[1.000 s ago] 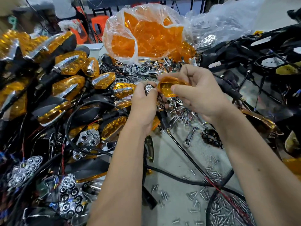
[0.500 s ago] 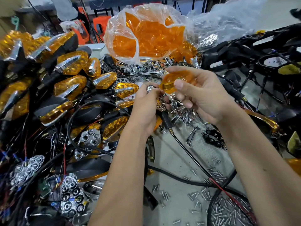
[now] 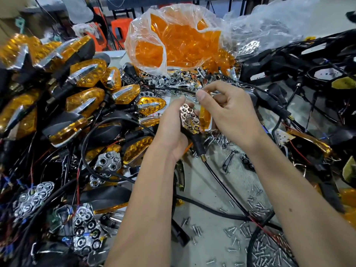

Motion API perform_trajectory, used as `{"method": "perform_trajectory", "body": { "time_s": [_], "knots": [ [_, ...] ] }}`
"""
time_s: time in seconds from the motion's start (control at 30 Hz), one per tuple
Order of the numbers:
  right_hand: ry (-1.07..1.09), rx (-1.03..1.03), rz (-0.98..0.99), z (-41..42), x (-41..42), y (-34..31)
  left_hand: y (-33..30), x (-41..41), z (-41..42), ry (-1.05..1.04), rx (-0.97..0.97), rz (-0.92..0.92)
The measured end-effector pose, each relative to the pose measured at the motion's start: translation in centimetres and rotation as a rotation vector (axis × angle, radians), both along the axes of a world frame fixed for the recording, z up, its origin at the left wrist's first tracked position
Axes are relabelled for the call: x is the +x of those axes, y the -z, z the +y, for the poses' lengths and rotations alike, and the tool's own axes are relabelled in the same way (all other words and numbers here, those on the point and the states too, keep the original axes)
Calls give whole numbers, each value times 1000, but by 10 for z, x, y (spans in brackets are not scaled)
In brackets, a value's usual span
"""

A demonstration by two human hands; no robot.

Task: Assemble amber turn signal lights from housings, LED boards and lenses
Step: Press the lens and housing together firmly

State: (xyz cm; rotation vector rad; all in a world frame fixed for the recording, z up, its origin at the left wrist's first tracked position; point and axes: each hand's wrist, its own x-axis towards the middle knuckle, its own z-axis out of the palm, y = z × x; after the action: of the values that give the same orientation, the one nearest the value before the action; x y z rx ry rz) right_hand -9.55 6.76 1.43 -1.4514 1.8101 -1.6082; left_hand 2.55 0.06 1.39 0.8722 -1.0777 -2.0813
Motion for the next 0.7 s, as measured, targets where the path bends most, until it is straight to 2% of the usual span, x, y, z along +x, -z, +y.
{"method": "perform_trajectory", "body": {
  "time_s": [0.13,0.4,0.57,0.7],
  "knots": [
    [87,-36,129,-1,7,-1,-2,2,2,32,-19,-31],
    [114,-44,197,-4,13,-3,-1,3,1,79,-47,1],
    [159,-66,238,-6,15,1,-2,2,1,56,17,33],
    [155,-69,273,-7,16,1,-3,0,4,91,-33,6]
  ]
}}
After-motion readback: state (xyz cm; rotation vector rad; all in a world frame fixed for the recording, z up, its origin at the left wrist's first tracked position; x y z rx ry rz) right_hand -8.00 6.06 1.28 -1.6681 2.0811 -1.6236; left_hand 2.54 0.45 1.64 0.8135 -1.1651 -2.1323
